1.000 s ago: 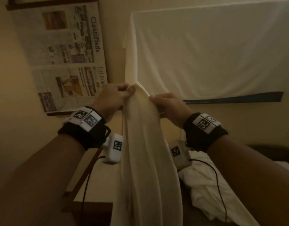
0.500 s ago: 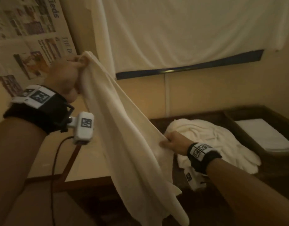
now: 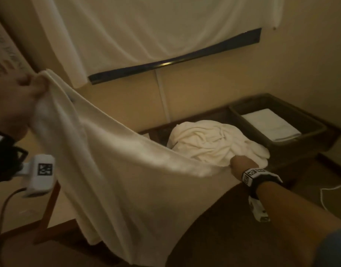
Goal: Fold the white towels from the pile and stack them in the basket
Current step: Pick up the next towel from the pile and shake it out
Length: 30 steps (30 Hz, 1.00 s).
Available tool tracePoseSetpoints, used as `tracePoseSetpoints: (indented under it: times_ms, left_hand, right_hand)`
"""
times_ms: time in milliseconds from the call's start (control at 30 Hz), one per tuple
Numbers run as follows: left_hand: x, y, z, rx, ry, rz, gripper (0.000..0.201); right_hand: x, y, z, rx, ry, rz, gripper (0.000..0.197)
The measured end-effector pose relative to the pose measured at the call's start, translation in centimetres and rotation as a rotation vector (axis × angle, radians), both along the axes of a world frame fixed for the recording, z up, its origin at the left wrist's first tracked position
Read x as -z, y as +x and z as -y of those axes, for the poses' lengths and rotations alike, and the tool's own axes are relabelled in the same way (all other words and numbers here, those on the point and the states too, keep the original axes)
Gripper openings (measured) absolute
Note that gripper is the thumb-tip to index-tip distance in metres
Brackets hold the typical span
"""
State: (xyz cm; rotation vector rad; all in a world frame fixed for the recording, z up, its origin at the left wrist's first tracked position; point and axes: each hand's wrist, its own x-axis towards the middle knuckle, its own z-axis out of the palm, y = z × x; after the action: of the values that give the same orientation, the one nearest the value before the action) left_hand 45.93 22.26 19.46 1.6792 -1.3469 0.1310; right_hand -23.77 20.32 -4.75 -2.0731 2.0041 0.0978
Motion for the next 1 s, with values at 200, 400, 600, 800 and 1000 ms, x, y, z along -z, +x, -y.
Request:
tracePoseSetpoints:
  times_ms: [200,400,600,800,1000]
  left_hand:
    - [-7.5,-31.5,-11.4,0.252,0.061,0.087,0.029]
    - [-7.1,-35.2,-11.1,0.369,0.101,-0.02,0.019]
    - [-7.5,-36.3,-11.1,0.432,0.098,-0.111,0.016]
    - [-6.4,-35.5,-10.8,0.343,0.092,-0.162,0.016]
    - [-6.5,-33.1,-10.7,0.263,0.044,-0.256,0.019]
  right_hand:
    - [-11.6,10.5,-2.4,-0.381,-0.316,0.529,0.017]
    - [-23.8,16.6,-8.2,-0.597,-0.294,1.281,0.016]
    - [-25.7,18.0,-8.7,-0.568,-0.017,1.508,0.025]
    - [-21.9,15.2,-8.1,-0.597,0.196,1.405,0.023]
    - [-10.2,8.5,-6.1,-0.477,0.184,0.927,0.037]
